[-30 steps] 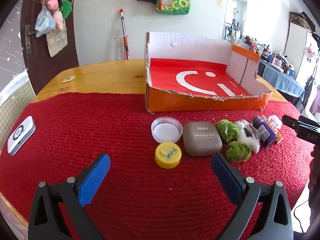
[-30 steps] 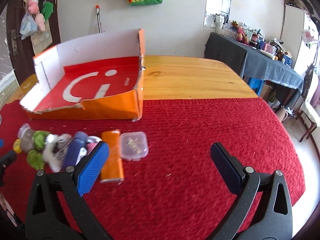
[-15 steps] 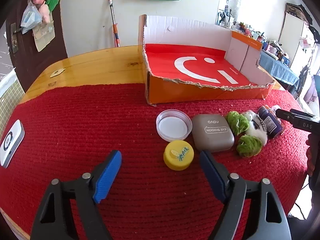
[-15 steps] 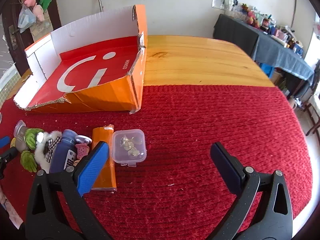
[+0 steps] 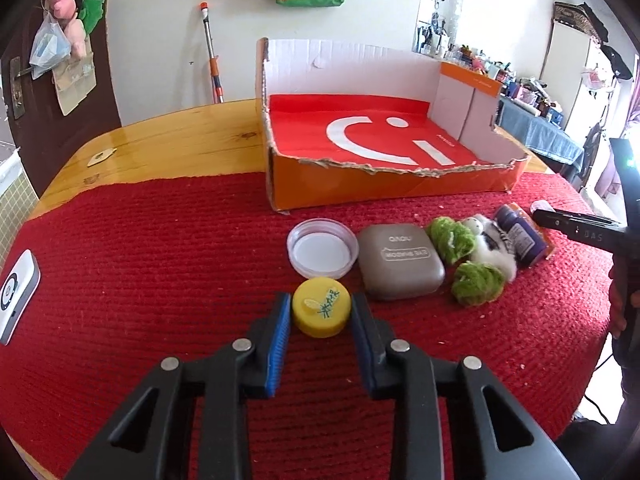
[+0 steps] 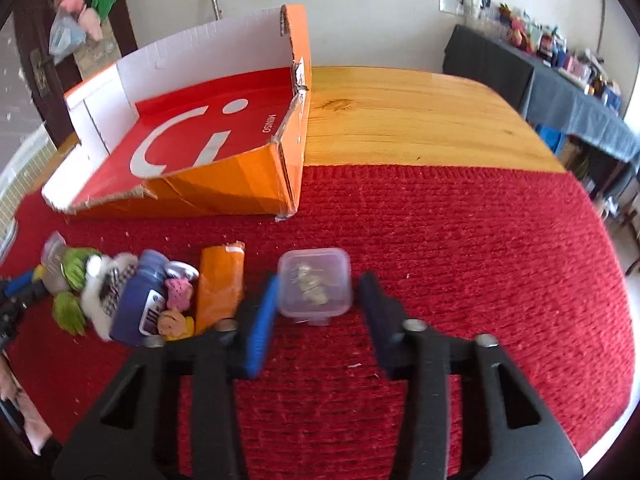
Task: Organize objects
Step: 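Grasp the clear plastic trinket box with the right gripper while the left gripper grasps the yellow lid, then carry the trinket box into the cardboard box and release while the left gripper drops the yellow lid inside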
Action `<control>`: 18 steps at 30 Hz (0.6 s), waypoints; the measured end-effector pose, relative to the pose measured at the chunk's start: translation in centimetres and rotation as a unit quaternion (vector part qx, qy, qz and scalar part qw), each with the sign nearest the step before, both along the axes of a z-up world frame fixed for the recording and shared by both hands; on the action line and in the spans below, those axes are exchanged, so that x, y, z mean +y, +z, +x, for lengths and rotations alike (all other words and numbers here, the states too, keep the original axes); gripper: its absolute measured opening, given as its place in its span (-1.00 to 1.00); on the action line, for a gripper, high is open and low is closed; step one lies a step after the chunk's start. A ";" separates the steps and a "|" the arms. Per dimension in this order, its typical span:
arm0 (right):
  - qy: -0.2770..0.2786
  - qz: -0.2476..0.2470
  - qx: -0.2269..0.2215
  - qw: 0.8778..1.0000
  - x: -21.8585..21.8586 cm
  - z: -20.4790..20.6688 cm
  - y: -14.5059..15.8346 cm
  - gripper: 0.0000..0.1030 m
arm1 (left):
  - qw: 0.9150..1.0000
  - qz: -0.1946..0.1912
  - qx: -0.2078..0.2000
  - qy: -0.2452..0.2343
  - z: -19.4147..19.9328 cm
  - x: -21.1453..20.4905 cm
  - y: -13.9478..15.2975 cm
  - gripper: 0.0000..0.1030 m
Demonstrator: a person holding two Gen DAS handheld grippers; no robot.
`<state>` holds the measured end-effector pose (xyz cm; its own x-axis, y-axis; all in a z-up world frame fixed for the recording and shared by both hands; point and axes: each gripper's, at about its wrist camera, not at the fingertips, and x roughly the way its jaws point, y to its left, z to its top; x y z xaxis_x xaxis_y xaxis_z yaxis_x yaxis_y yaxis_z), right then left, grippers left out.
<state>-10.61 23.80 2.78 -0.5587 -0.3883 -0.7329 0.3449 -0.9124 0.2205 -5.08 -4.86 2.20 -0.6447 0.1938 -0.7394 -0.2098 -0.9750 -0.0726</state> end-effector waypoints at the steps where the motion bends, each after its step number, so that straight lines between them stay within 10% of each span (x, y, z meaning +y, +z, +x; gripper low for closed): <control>1: 0.003 -0.006 -0.002 1.000 0.2 0.1 0.1 -0.35 | 1.000 0.001 0.001 -0.001 0.1 0.1 0.0 -0.39; 18: 0.029 -0.020 0.027 0.999 0.3 1.5 2.9 -0.36 | 0.999 0.014 0.045 0.003 0.3 -0.3 3.4 -0.39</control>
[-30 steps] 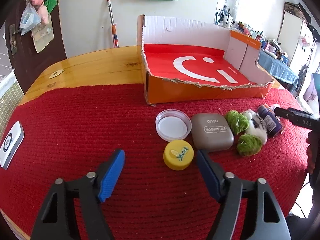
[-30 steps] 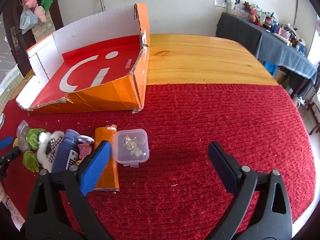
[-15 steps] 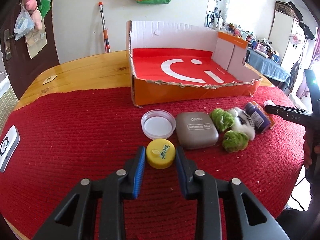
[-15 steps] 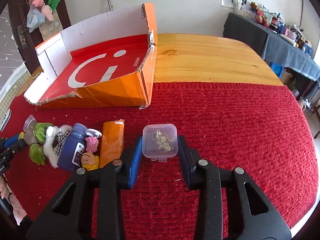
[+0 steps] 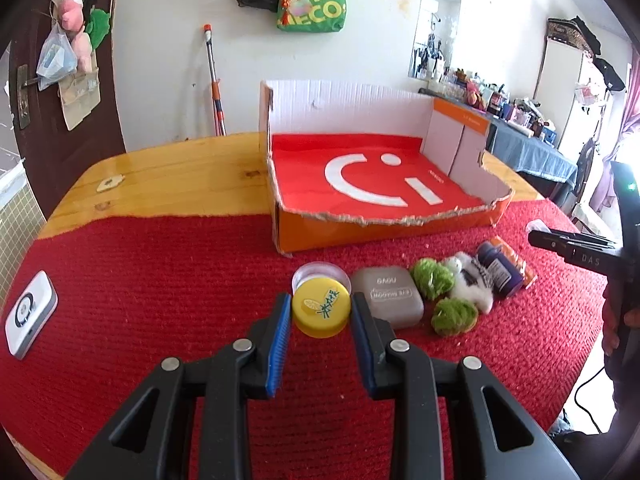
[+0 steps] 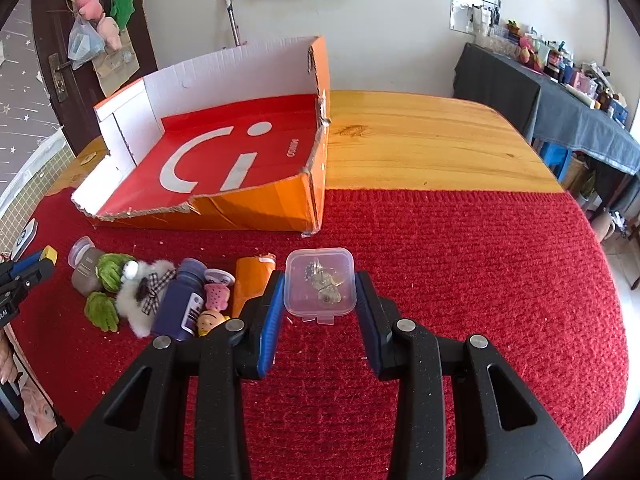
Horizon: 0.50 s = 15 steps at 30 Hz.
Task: Organize objects
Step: 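Carry the trinket box into the cardboard box and release while the left gripper drops the yellow lid inside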
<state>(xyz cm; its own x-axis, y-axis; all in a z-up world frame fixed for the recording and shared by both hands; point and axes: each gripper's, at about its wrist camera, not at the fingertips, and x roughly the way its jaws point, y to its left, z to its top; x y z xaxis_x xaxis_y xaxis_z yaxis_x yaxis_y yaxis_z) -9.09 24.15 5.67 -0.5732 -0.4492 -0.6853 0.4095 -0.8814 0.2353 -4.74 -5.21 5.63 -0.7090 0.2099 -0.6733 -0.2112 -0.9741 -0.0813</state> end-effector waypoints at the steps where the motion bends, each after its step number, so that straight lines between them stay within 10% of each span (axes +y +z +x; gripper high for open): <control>1: 0.001 0.000 0.004 1.000 -0.1 0.1 0.3 -0.36 | 1.000 0.000 0.002 -0.001 -0.1 0.1 0.2 -0.39; 15: 0.025 -0.009 0.054 0.998 -0.9 -0.4 4.7 -0.36 | 0.999 -0.005 0.054 -0.009 -2.3 0.7 3.8 -0.39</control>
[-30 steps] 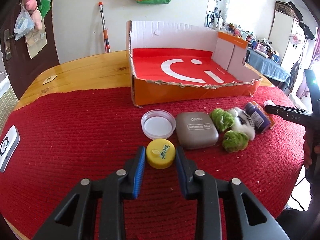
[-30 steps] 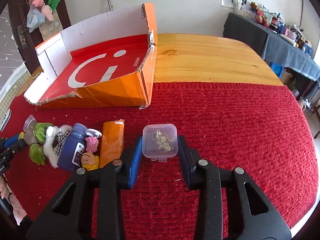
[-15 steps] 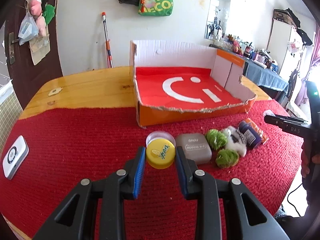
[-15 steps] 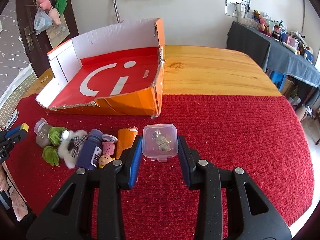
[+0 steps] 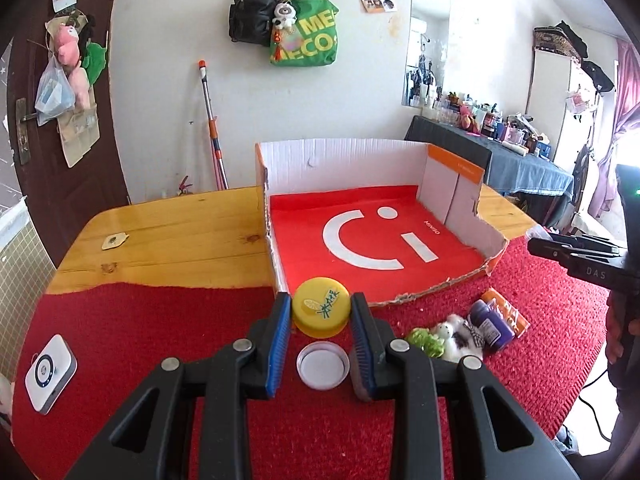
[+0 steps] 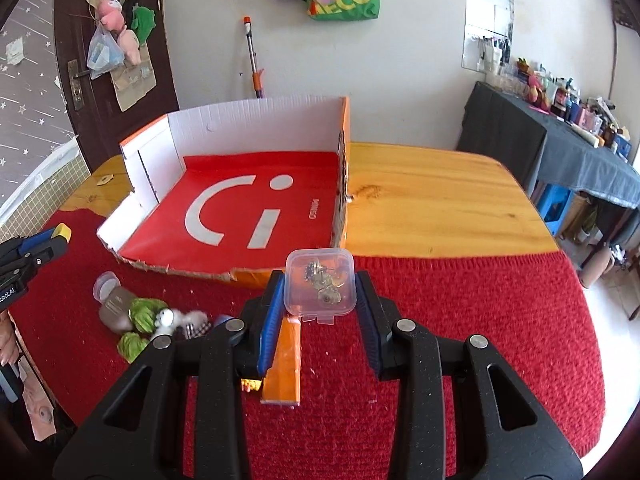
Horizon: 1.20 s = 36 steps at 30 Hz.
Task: Organize objects
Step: 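Carry the trinket box into the cardboard box and release while the left gripper drops the yellow lid inside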
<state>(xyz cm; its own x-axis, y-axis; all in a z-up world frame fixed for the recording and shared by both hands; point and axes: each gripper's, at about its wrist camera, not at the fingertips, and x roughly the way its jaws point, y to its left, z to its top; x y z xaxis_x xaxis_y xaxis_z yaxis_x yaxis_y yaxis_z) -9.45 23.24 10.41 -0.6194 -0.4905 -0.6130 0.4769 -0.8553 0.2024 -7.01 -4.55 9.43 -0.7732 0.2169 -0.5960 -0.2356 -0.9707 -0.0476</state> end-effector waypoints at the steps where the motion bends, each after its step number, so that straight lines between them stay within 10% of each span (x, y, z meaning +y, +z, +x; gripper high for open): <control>1: 0.003 0.001 0.000 1.000 -0.1 -0.1 0.1 -0.36 | 1.000 0.000 0.000 -0.001 -0.1 0.1 0.0 -0.39; 21: 0.099 0.054 -0.034 0.993 -6.1 -5.7 -0.4 -0.36 | 0.993 -0.051 -0.088 -0.063 -8.3 2.8 -2.8 -0.39; 36: 0.220 0.163 -0.123 0.954 -9.5 -9.1 -3.0 -0.36 | 0.965 -0.126 -0.191 -0.127 -12.6 4.1 -4.6 -0.39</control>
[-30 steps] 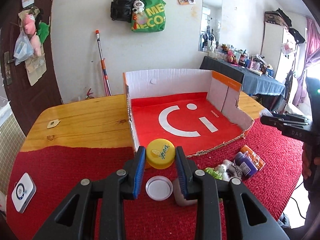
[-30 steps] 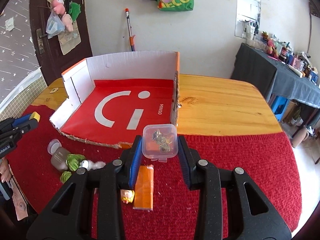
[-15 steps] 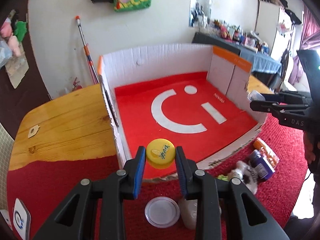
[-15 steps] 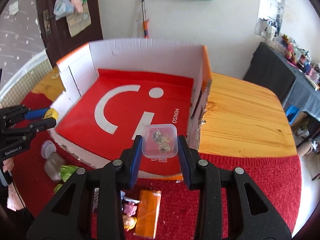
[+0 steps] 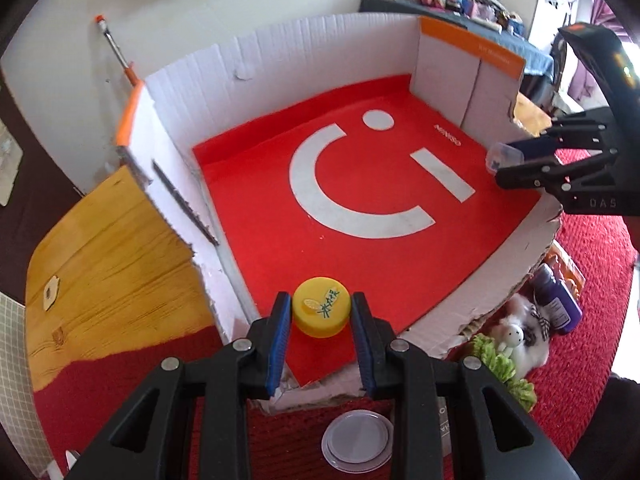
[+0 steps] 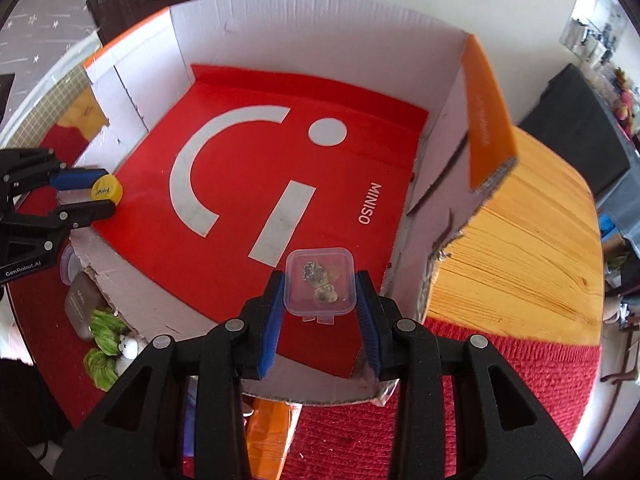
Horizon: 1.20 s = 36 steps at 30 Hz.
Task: Organize objects
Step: 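Carry the trinket box into the cardboard box and release while the left gripper drops the yellow lid inside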
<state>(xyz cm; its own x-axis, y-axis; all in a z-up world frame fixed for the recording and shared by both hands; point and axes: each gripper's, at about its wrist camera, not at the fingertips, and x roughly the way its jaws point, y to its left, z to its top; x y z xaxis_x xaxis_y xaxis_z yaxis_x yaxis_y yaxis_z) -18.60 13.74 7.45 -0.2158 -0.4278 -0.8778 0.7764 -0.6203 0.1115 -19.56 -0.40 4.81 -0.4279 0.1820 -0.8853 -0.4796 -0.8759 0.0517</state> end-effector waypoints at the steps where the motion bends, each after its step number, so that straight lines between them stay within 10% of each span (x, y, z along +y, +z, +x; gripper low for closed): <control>1: 0.023 0.012 -0.002 1.000 -0.1 0.0 -0.1 -0.36 | 1.000 -0.003 -0.004 -0.004 -0.1 0.1 0.0 -0.39; 36: 0.130 0.128 -0.033 0.983 -0.5 0.9 -1.3 -0.35 | 0.990 -0.074 -0.079 -0.087 -1.2 0.8 0.9 -0.34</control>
<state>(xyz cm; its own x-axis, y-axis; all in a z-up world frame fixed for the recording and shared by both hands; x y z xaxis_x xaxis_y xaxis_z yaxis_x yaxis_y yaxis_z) -17.71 13.24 6.17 -0.0678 -0.2245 -0.9721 0.9083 -0.4170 0.0329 -20.76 0.41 5.72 -0.2554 0.1050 -0.9611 -0.6357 -0.7673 0.0851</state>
